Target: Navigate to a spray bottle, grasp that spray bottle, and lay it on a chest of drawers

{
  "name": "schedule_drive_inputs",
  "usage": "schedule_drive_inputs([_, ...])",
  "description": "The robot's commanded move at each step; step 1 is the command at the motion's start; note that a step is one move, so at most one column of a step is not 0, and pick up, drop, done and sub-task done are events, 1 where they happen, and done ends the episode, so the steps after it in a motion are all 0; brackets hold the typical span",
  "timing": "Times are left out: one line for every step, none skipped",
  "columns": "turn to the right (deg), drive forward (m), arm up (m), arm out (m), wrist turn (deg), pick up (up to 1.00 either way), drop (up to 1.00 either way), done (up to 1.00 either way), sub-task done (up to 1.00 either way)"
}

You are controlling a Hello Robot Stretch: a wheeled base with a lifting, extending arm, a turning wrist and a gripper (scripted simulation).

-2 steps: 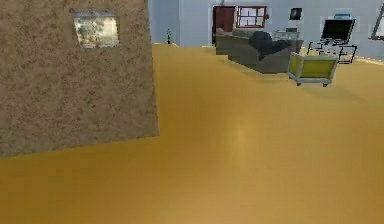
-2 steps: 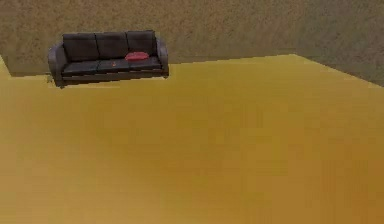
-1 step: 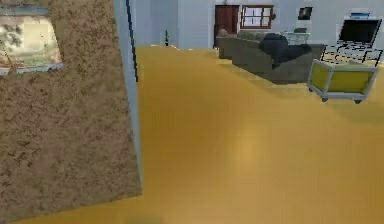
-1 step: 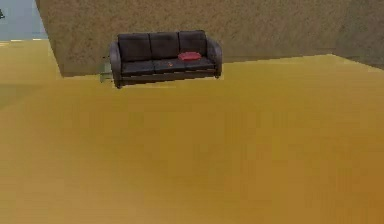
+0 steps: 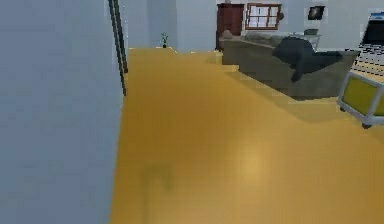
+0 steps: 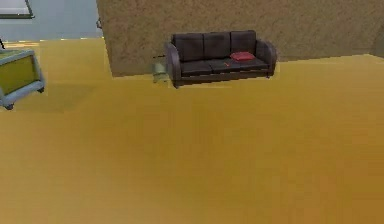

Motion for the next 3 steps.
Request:
schedule_drive_inputs([-6.0, 0.0, 0.0, 0.0, 0.0, 0.0, 0.0, 0.0, 0.0])
schedule_drive_inputs([0.0, 0.35, 0.0, 0.0, 0.0, 0.0, 0.0, 0.0, 0.0])
schedule_drive_inputs([-6.0, 0.0, 0.0, 0.0, 0.0, 0.0, 0.0, 0.0, 0.0])
